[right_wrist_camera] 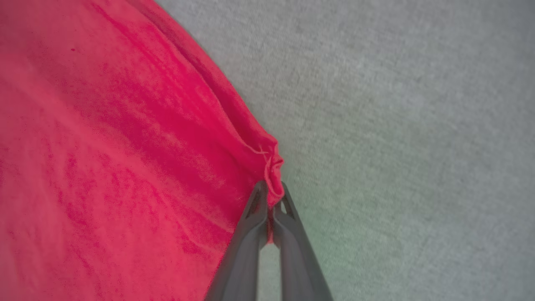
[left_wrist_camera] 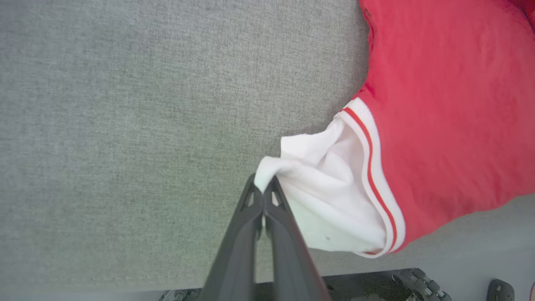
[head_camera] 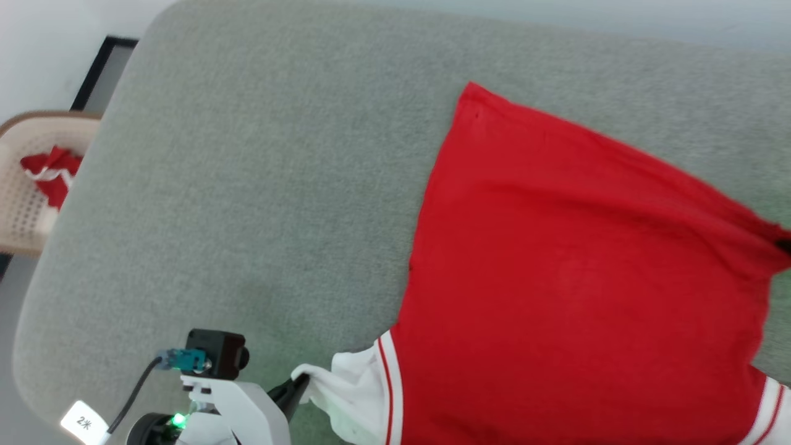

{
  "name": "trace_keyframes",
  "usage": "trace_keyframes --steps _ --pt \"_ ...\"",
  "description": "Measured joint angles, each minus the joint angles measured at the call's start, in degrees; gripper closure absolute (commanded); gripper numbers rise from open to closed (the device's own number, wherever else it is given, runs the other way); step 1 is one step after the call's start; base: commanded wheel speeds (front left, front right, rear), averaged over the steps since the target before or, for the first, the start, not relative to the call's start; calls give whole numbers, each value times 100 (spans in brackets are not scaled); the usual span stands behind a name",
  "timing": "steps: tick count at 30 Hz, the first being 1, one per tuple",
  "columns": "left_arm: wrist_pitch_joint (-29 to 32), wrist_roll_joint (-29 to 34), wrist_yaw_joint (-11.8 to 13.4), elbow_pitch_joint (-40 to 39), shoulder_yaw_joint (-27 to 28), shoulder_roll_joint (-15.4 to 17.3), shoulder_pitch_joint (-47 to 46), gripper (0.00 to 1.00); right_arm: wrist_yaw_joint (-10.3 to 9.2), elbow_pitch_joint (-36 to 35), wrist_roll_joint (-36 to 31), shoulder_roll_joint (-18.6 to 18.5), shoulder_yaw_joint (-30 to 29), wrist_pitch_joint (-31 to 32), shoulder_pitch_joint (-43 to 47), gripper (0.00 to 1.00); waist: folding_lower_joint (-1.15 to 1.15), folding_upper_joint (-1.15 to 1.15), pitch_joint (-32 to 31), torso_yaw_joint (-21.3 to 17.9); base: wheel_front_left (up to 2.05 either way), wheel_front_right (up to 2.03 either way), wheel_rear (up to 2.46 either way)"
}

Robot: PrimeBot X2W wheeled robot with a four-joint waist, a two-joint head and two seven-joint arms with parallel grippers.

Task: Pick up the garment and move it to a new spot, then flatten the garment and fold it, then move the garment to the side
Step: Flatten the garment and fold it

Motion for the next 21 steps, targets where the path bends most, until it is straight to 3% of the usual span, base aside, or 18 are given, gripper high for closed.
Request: trace_keyframes --steps 10,21 --pt "7 -45 77 -16 64 136 157 100 0 -842 531 -308 -294 -109 1569 100 0 0 -424 -379 0 0 0" --pt "-26 -90 69 -32 65 172 266 100 0 -1228 438 -74 -812 -290 2960 100 0 0 -693 -638 0 0 0"
